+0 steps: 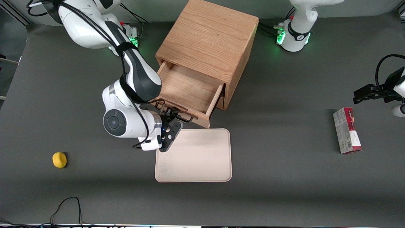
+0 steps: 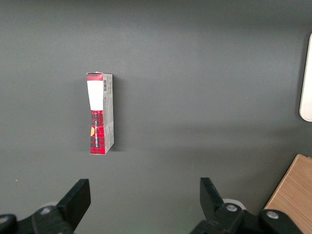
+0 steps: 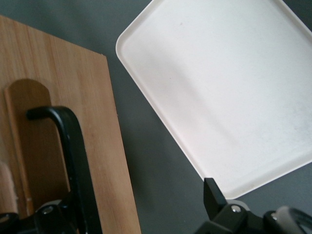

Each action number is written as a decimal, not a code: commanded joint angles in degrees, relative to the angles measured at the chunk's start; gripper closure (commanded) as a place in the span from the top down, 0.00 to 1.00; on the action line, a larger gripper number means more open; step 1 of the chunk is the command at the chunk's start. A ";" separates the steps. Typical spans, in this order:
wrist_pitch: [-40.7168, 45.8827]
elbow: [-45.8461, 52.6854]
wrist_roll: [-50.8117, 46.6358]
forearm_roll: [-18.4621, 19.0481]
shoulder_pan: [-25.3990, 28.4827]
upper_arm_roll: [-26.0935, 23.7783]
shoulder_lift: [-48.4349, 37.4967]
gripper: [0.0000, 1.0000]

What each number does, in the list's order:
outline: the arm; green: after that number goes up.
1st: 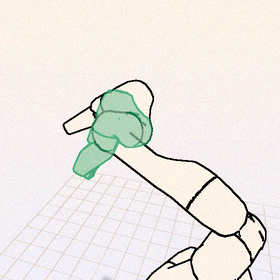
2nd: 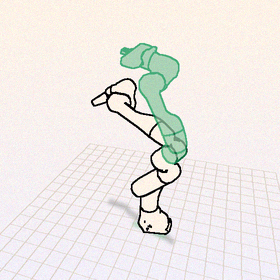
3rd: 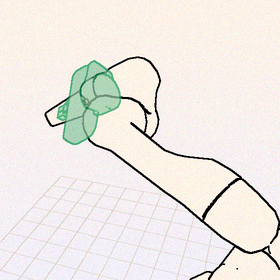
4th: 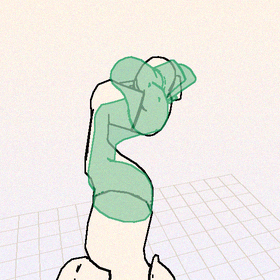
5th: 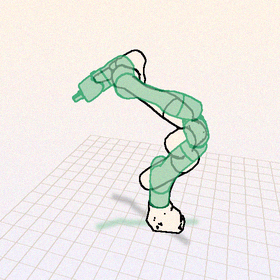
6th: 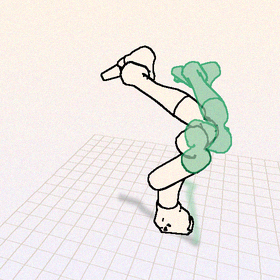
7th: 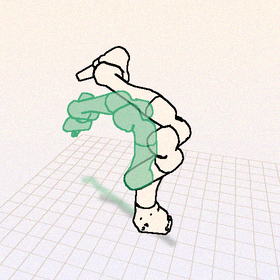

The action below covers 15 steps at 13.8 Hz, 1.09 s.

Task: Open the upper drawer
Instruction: 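Pull the handle with the right gripper, sliding the drawer out, then keep pulling the drawer further out with the right gripper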

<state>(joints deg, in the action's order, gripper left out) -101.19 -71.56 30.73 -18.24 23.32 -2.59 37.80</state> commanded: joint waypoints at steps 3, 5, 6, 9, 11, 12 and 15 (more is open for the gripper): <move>0.73 1.77 1.61 -0.04 -2.22 -0.49 1.13 1.00; 0.73 1.77 1.61 -0.56 -2.49 -0.58 1.22 1.00; 0.73 1.77 1.53 -1.09 -2.57 -0.58 1.22 1.00; 0.90 2.91 1.52 -1.27 -2.66 -0.58 1.66 1.00; 0.91 3.35 1.61 -1.27 -3.19 -0.66 1.75 1.00; 0.91 3.53 1.61 -1.36 -3.19 -0.67 1.75 1.00; 0.99 4.93 1.79 -1.45 -3.72 -0.67 2.45 1.00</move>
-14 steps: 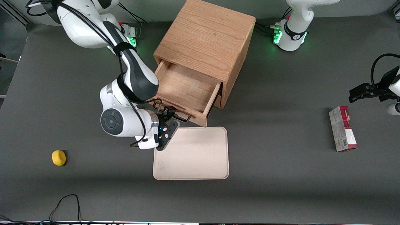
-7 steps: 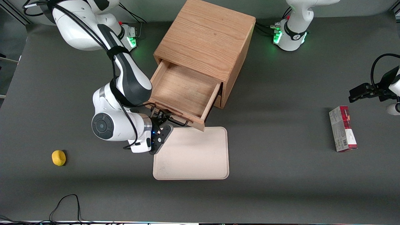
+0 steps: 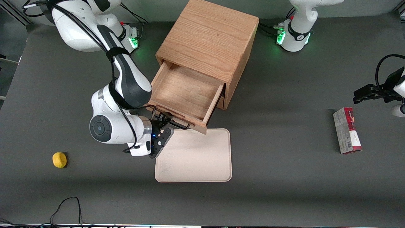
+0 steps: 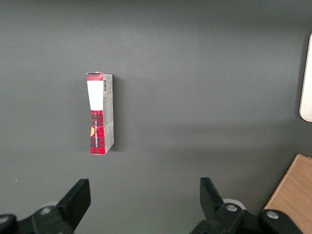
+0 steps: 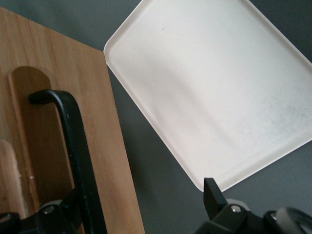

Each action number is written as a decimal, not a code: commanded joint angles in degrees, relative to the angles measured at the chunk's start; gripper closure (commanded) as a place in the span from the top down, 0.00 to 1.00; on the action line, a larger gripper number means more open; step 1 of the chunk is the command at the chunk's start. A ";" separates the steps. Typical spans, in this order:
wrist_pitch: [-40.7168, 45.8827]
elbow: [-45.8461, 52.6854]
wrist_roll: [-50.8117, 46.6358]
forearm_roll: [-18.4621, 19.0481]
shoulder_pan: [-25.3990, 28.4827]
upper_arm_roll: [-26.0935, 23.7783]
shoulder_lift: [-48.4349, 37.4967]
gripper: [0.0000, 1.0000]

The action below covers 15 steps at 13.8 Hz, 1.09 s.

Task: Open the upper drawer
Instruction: 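Keep pulling the drawer further out with the right gripper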

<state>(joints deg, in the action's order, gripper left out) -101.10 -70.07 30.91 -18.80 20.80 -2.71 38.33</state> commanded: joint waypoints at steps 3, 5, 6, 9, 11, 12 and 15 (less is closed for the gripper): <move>0.82 3.71 1.61 -0.89 -1.29 -0.63 2.10 1.00; 0.82 4.93 1.61 -1.15 -1.81 -0.63 2.89 1.00; 0.82 5.03 1.61 -1.41 -1.99 -0.63 3.15 1.00; 0.82 5.90 1.61 -1.68 -2.08 -0.63 3.51 1.00; 0.73 6.69 1.61 -1.68 -2.17 -0.63 3.86 1.00; 0.56 7.13 1.61 -1.85 -2.60 -0.63 4.30 1.00; 0.38 8.01 1.61 -2.65 -2.87 -0.63 4.91 1.00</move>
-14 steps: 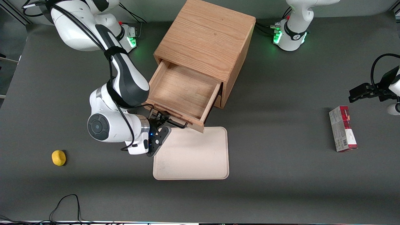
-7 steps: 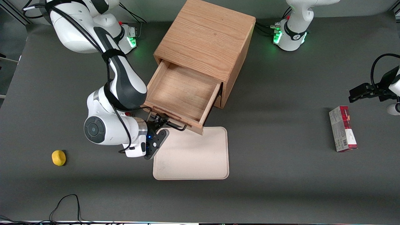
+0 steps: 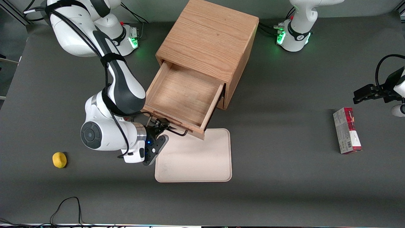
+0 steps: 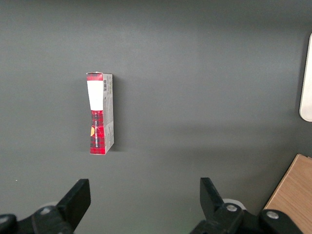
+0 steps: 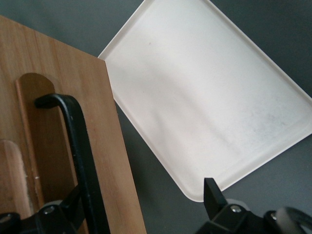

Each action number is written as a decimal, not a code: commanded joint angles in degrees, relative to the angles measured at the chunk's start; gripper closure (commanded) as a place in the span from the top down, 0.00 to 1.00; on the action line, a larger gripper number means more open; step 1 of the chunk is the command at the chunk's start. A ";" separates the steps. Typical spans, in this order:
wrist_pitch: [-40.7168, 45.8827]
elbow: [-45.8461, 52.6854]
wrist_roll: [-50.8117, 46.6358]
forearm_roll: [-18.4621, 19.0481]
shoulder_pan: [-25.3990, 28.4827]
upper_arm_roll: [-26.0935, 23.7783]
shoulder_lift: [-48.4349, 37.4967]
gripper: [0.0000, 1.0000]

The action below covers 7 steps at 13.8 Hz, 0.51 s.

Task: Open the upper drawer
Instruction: 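Keep pulling the drawer further out with the right gripper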

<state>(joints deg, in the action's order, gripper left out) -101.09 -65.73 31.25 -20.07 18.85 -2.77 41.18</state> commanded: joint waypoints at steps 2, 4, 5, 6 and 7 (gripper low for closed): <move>0.28 3.94 1.27 -1.38 -1.36 -0.65 2.41 1.00; 0.10 4.03 1.27 -1.90 -1.53 -0.57 2.67 1.00; -0.16 4.03 1.18 -2.08 -2.06 -0.65 2.76 1.00; -0.77 4.03 1.18 -2.17 -2.15 -0.57 2.76 1.00; -0.95 4.03 1.18 -2.25 -2.24 -0.57 2.76 1.00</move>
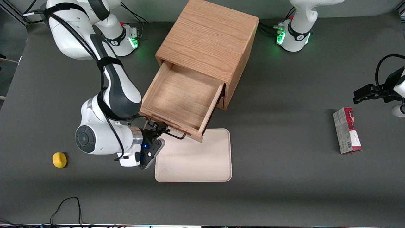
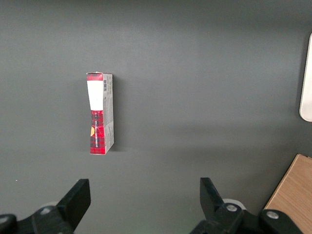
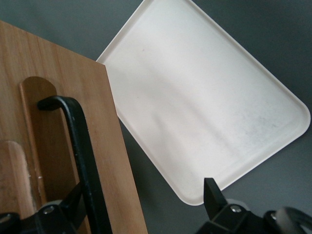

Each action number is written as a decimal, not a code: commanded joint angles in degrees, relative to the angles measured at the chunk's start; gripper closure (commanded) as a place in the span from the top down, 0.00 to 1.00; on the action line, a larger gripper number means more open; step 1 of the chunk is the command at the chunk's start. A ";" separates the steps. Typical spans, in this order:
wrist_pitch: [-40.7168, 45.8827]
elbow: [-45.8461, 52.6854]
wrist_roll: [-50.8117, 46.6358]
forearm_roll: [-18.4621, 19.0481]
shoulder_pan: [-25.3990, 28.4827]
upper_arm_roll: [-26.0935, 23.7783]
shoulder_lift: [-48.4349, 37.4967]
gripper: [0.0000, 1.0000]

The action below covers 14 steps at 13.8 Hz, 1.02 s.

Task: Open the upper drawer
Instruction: 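Keep pulling the drawer further out with the right gripper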

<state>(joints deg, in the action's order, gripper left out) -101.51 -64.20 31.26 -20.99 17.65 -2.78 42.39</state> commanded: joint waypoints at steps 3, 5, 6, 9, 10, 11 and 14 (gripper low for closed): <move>-1.15 2.59 1.17 -1.51 -1.57 -0.65 1.73 1.00; -1.50 3.37 1.17 -1.51 -1.66 -0.56 1.82 1.00; -1.50 4.08 1.09 -1.60 -1.92 -0.65 2.25 1.00; -1.41 4.43 0.82 -3.26 -2.45 -0.56 2.35 1.00; -1.41 4.43 0.65 -3.53 -2.88 -0.56 2.26 1.00; -1.24 4.52 0.56 -3.53 -2.97 -0.65 2.26 1.00; -0.53 4.96 0.47 -3.53 -3.06 -0.56 1.65 1.00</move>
<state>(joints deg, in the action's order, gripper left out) -102.73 -62.16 31.26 -23.05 15.57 -2.79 43.32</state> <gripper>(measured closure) 0.000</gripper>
